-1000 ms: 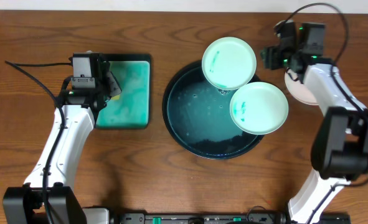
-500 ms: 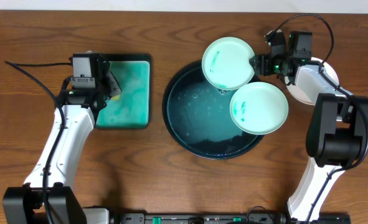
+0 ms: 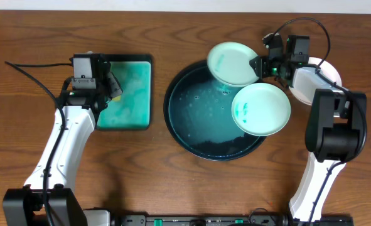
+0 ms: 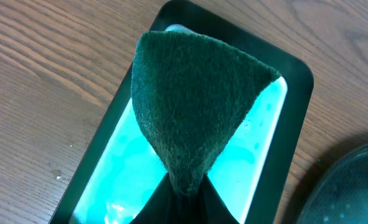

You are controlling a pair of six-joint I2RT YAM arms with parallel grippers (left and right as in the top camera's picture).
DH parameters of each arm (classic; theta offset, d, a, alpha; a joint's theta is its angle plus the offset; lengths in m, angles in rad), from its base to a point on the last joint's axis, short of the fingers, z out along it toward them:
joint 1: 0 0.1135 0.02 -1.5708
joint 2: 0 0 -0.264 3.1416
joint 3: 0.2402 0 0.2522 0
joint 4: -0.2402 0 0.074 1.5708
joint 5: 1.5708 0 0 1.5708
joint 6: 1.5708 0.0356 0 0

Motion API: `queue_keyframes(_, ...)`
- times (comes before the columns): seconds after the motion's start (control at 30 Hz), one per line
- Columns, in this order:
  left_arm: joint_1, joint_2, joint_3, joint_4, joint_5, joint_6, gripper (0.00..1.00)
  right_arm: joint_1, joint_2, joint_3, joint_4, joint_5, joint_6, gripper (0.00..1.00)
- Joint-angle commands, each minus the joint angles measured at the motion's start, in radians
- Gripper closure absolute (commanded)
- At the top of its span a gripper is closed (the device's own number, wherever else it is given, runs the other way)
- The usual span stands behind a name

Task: Clean dirty plates on tray and stack at the side
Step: 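Reach the right gripper to the upper mint plate and grip its rim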

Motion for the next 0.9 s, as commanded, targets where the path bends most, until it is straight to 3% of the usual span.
queue_keyframes(0.0, 0.005, 0.007, -0.008, 0.000, -0.005, 0.017, 0.93, 0.012, 0.010, -0.002, 0.027, -0.034, 0.042, 0.87)
queue_keyframes(0.07, 0.005, 0.007, -0.008, 0.000, -0.005, 0.017, 0.93, 0.012, 0.009, -0.001, 0.039, -0.049, 0.061, 0.99)
queue_keyframes(0.63, 0.004, 0.007, -0.008, 0.001, 0.003, 0.017, 0.93, 0.035, -0.096, 0.002, 0.030, -0.304, 0.245, 0.99)
queue_keyframes(0.87, -0.002, 0.007, -0.008, 0.040, 0.251, 0.074, 0.93, 0.101, -0.118, 0.001, -0.151, -0.164, 0.156, 0.99)
